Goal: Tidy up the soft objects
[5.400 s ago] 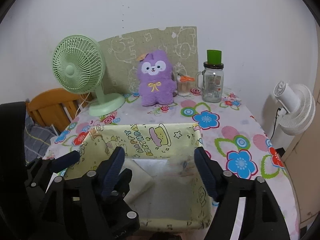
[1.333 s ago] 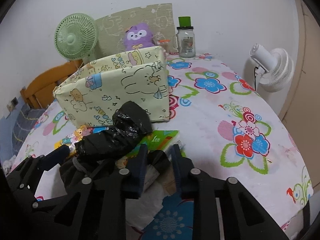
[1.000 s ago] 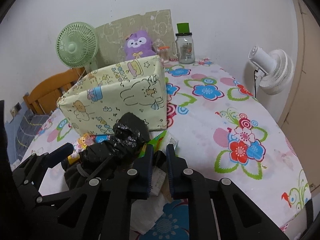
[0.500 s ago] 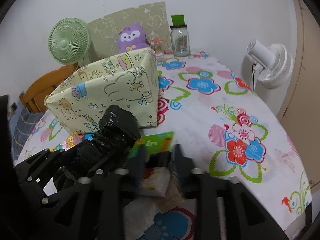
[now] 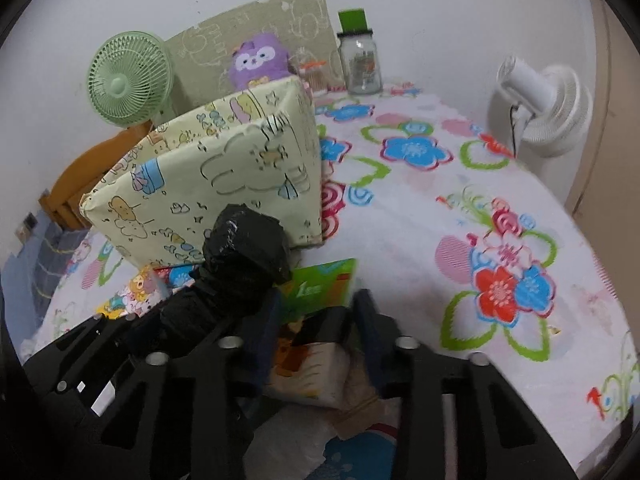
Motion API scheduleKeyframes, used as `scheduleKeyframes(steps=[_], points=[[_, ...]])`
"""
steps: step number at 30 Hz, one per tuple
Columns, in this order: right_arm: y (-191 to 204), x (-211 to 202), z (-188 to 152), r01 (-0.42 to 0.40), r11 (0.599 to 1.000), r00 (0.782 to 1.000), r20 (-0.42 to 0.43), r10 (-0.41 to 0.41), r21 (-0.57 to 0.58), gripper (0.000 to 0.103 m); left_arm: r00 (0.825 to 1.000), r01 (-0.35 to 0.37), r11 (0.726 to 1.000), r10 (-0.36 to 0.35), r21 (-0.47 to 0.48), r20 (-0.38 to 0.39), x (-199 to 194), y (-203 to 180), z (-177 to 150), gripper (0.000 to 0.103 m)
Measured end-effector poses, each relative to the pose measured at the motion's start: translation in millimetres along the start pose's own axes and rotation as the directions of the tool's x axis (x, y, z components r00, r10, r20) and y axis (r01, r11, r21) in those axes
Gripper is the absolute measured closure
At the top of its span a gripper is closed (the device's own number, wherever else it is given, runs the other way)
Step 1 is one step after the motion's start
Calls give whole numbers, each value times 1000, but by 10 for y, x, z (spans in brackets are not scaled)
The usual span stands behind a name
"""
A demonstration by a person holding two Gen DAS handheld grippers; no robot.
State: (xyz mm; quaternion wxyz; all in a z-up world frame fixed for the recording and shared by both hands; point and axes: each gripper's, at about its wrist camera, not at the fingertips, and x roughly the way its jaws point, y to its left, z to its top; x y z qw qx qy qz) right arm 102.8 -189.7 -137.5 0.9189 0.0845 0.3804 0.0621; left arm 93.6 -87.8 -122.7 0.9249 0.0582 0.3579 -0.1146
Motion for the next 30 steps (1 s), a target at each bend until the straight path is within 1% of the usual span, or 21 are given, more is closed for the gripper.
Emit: scheduleKeyframes(steps=[2, 5, 18, 30], points=[[3, -19, 5, -4, 1000, 1000, 5, 4, 3, 81, 1000, 7, 1000, -7, -5, 3, -11, -1, 2, 67], [18, -58, 3, -7, 1000, 1000, 16, 7, -1, 85, 1000, 15, 1000, -15, -15, 6, -40, 8, 2, 67], [209, -457, 85, 0, 999, 995, 98, 4, -43, 86, 997, 8, 999, -4, -52, 73, -438, 101, 74, 67], [467, -902, 144, 31, 996, 985, 172, -17, -84, 86, 989, -32, 996, 42, -78, 140, -893, 201, 139, 67]])
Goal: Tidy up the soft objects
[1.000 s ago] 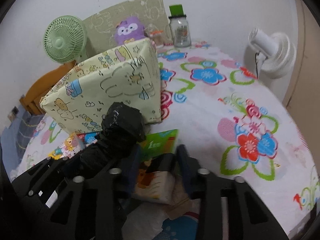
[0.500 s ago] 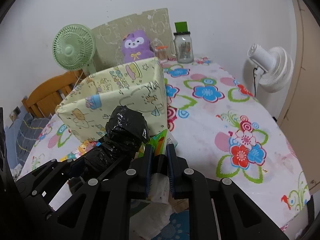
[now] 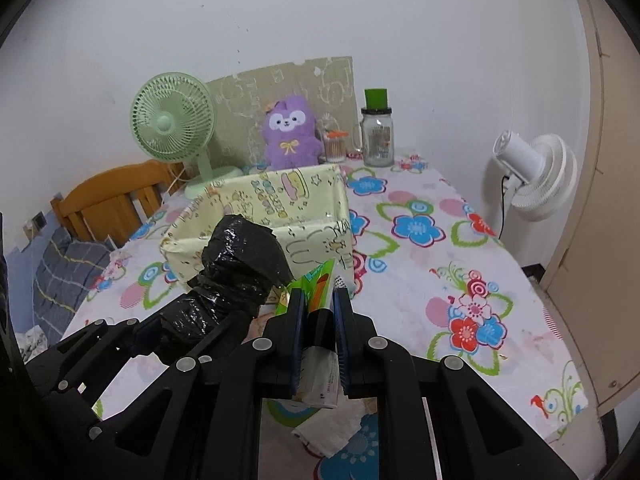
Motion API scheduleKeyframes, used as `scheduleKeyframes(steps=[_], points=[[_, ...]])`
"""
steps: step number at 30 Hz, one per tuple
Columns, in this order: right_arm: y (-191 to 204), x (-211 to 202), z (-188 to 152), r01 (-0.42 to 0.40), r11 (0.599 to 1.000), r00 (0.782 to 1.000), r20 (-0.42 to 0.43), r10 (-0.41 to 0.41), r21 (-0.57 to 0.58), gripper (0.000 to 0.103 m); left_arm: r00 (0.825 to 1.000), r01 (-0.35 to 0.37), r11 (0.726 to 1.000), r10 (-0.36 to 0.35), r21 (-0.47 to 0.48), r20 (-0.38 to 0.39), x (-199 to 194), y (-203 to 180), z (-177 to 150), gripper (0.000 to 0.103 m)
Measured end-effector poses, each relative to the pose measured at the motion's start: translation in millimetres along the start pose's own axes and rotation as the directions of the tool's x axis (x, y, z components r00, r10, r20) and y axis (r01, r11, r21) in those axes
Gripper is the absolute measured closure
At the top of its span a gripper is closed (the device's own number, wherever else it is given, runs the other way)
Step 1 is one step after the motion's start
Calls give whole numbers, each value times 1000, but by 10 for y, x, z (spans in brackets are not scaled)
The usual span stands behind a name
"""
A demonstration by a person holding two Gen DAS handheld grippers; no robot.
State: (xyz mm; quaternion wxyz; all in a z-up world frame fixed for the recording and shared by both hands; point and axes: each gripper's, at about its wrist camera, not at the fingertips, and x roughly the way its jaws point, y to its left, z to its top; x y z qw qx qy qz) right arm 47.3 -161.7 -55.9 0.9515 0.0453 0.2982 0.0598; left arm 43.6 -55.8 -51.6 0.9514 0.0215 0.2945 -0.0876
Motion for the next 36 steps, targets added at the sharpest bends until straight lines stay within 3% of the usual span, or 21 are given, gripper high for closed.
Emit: scheduleKeyframes(steps=[18, 36], points=[[192, -444, 202, -17, 1000, 997, 74, 18, -18, 86, 996, -29, 999, 31, -31, 79, -464, 123, 194, 67], [239, -117, 568, -52, 998, 995, 78, 55, -35, 86, 996, -56, 996, 61, -75, 66, -215, 265, 506, 67]])
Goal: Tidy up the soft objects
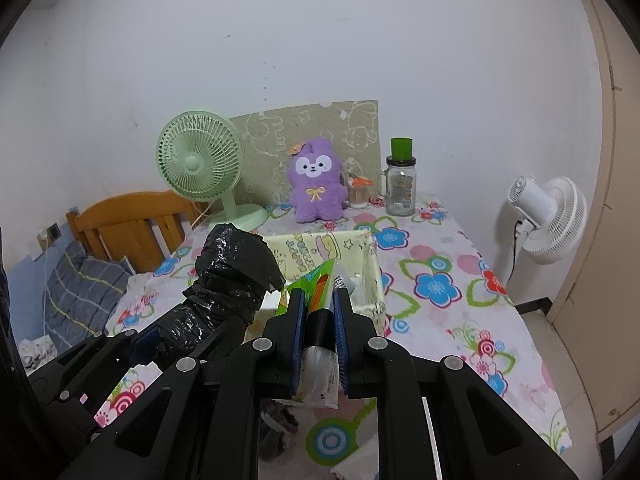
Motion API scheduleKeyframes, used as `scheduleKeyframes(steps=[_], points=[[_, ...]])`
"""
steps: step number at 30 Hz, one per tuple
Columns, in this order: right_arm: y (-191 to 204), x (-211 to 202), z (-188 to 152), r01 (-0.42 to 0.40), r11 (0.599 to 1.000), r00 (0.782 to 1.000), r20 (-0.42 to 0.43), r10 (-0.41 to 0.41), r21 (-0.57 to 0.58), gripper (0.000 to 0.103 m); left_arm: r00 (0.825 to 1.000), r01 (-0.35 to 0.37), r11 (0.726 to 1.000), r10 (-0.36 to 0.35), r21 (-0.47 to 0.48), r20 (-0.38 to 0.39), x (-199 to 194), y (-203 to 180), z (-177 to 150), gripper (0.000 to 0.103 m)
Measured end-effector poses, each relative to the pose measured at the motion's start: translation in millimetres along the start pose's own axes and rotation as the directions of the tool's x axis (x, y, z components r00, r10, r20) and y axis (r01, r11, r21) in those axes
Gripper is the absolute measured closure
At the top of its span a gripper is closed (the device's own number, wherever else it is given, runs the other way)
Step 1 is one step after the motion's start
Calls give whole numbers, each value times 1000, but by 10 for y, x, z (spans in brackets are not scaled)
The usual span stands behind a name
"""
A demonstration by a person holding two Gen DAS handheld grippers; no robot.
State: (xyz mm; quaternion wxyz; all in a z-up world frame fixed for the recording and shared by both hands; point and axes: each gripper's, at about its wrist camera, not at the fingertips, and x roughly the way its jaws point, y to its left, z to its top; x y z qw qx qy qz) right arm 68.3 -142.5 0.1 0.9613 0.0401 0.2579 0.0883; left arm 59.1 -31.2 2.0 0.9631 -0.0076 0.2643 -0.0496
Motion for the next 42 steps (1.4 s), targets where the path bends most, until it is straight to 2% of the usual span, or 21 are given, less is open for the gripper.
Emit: scheduleKeyframes(steps=[14, 22, 26, 37, 39, 42], points=[[-30, 392, 327, -16, 1000, 1000, -5, 16, -14, 86, 1000, 0, 1000, 0, -5, -11, 372, 63, 312, 66], [-56, 735, 422, -37, 999, 999, -24, 37, -13, 86, 1000, -10, 1000, 10, -5, -26, 648, 123, 387, 66], [-60, 928, 441, -43, 999, 998, -41, 42, -20, 86, 998, 12, 1000, -13, -7, -57, 843, 161, 404, 66], [-95, 1437, 421, -56, 998, 993, -100, 55, -7, 86, 990, 9, 1000, -13, -28, -143, 1335, 301, 360, 66], [-111, 1515, 408, -55, 998, 992, -112, 55, 1, 86, 987, 15, 1000, -18, -16, -162, 1418, 309, 339, 64], [-131, 1607, 387, -64, 998, 990, -129, 64, 10, 86, 982, 2, 1000, 4, 27, -190, 1537, 285, 288, 51]])
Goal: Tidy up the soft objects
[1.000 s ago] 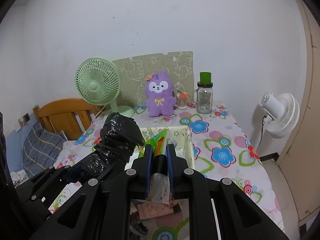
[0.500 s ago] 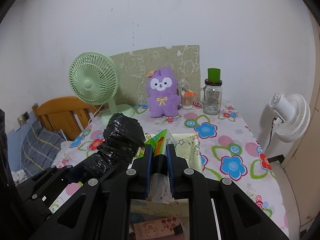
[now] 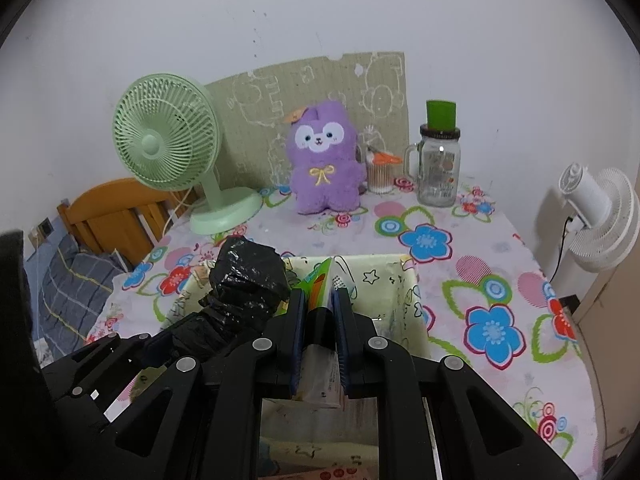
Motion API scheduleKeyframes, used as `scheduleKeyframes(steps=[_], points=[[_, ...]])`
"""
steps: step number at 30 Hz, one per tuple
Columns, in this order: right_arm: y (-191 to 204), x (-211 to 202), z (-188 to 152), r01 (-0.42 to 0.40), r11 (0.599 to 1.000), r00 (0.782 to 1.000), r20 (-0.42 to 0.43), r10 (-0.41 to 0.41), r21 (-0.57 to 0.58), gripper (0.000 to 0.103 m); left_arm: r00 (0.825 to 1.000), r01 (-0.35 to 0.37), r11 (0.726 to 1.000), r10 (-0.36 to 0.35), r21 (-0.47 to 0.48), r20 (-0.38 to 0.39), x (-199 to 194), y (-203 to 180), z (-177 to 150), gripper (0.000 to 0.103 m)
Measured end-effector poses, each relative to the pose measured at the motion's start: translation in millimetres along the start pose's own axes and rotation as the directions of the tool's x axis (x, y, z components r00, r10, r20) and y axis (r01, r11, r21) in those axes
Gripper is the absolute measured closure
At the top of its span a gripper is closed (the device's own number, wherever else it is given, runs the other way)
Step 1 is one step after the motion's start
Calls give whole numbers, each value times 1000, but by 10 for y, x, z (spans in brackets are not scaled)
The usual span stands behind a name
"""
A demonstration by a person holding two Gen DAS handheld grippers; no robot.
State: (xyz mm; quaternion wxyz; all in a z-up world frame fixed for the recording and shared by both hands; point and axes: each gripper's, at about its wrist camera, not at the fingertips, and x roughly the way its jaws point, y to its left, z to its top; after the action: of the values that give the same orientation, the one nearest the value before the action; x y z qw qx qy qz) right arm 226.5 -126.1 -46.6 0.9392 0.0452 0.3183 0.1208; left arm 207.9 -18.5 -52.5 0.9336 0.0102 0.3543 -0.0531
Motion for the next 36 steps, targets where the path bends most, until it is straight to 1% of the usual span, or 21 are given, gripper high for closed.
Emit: scheduleKeyframes(steps=[2, 4, 8, 12, 13, 14, 15, 16, 17, 18, 21, 24, 27, 30, 32, 33, 36], points=[[-7, 42, -4, -4, 1000, 1000, -8, 4, -2, 86, 1000, -17, 1000, 17, 7, -12, 56, -3, -16, 42], [-12, 69, -10, -9, 1000, 1000, -13, 9, -5, 86, 1000, -20, 1000, 20, -2, -24, 98, 23, -19, 40], [-28, 114, -29, -22, 1000, 999, -26, 22, 5, 84, 999, -2, 1000, 2, -8, -35, 140, 55, -21, 39], [9, 161, -63, -15, 1000, 998, -55, 15, -16, 82, 999, 4, 1000, -4, 16, -34, 139, 8, -29, 33], [12, 160, -71, -12, 1000, 998, -57, 11, -17, 78, 999, 6, 1000, -5, 14, -34, 133, 19, -29, 33], [6, 160, -74, -9, 1000, 998, -57, 8, -16, 69, 999, 3, 1000, -3, 14, -33, 130, 33, -26, 33], [-2, 155, -78, -9, 1000, 998, -56, 8, -11, 62, 999, 3, 1000, -3, 11, -33, 127, 40, -26, 33], [-16, 150, -80, -11, 1000, 999, -54, 10, -3, 48, 999, 7, 1000, -7, 6, -33, 117, 60, -23, 33], [-31, 135, -83, -14, 1000, 999, -49, 15, 10, 39, 1000, 7, 1000, -6, 6, -31, 114, 57, -20, 32], [-37, 119, -86, -17, 1000, 999, -44, 18, 16, 37, 1000, 0, 1000, 0, 8, -29, 113, 49, -19, 32], [-23, 99, -92, -8, 1000, 999, -46, 8, 7, 37, 999, -17, 1000, 17, 13, -27, 93, 32, -31, 31], [-11, 74, -94, -5, 1000, 999, -44, 6, 5, 36, 1000, -20, 1000, 21, 16, -15, 41, 11, -38, 27], [3, 15, -97, 3, 1000, 999, -37, -3, 0, 29, 1000, -22, 1000, 22, 9, -6, -23, 10, -34, 23], [17, -66, -100, 8, 1000, 1000, -23, -8, -5, 24, 1000, -24, 1000, 24, 5, 9, -107, -4, -31, 14], [25, -130, -102, 21, 1000, 1000, -12, -21, -7, 21, 999, -42, 999, 42, 5, 23, -171, -19, -32, 13], [27, -164, -105, 25, 1000, 1000, -5, -25, -6, 21, 999, -38, 999, 38, 8, 33, -202, -28, -35, 13], [28, -272, -116, 32, 999, 999, 13, -32, -1, 15, 998, -19, 1000, 19, 4, 55, -308, -57, -48, 13]])
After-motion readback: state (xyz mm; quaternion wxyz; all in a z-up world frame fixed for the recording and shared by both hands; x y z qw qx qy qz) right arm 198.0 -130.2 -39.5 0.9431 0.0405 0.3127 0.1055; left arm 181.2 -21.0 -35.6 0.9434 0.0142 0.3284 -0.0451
